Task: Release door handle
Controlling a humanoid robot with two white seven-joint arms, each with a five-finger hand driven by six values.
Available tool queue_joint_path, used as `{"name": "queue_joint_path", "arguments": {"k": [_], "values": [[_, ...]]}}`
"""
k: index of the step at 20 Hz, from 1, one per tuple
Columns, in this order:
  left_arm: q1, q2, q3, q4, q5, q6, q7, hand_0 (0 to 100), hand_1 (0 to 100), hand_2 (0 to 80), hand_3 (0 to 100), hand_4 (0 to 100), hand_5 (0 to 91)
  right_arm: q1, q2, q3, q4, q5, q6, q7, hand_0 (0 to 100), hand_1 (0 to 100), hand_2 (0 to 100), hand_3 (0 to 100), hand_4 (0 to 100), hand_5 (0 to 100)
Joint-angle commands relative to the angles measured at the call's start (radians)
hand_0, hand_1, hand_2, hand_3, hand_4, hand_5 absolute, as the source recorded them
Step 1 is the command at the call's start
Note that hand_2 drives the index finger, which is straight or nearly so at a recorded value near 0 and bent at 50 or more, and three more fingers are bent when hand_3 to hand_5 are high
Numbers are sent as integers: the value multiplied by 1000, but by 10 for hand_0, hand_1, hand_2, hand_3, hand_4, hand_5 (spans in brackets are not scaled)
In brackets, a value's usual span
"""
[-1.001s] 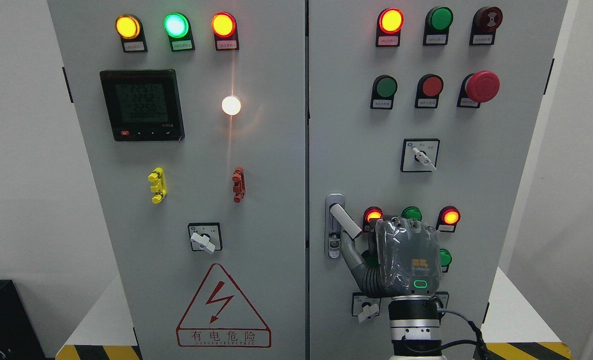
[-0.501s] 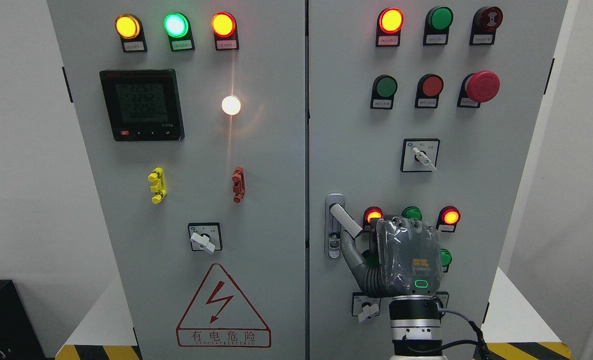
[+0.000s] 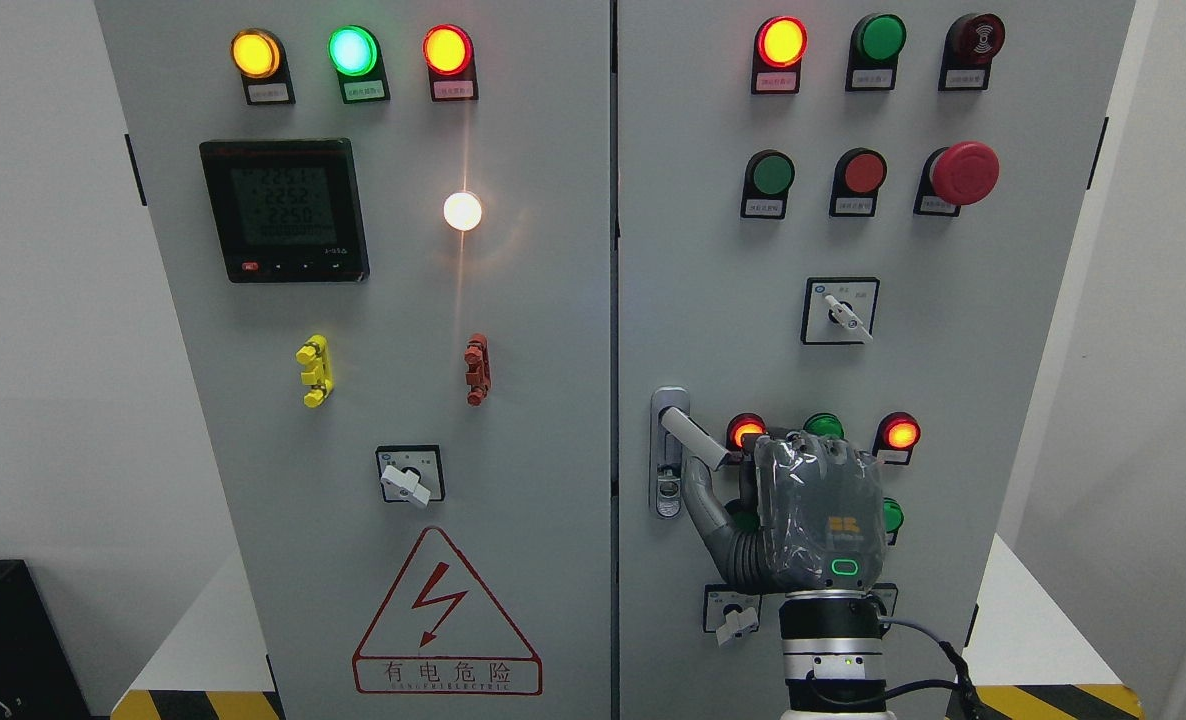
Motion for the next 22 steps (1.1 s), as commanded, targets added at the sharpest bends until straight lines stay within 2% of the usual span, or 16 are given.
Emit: {"name": "queue_joint_path", "arguments": {"k": [1,17,22], "values": [[-28,0,0,29,1,0,0,120,556,0,0,0,0,1,0,-4,-9,0,-2,6,501,388,965,1000,963,1000],[-28,0,0,29,1,0,0,120,556,0,0,0,0,1,0,-13,-8,-2,0,6,496,391,965,1000,963,1000],[-26,0,0,29,1,0,0,120,556,0,0,0,0,1,0,-20,-9,-2,0,-7,494,387,964,1000,963,1000]]}}
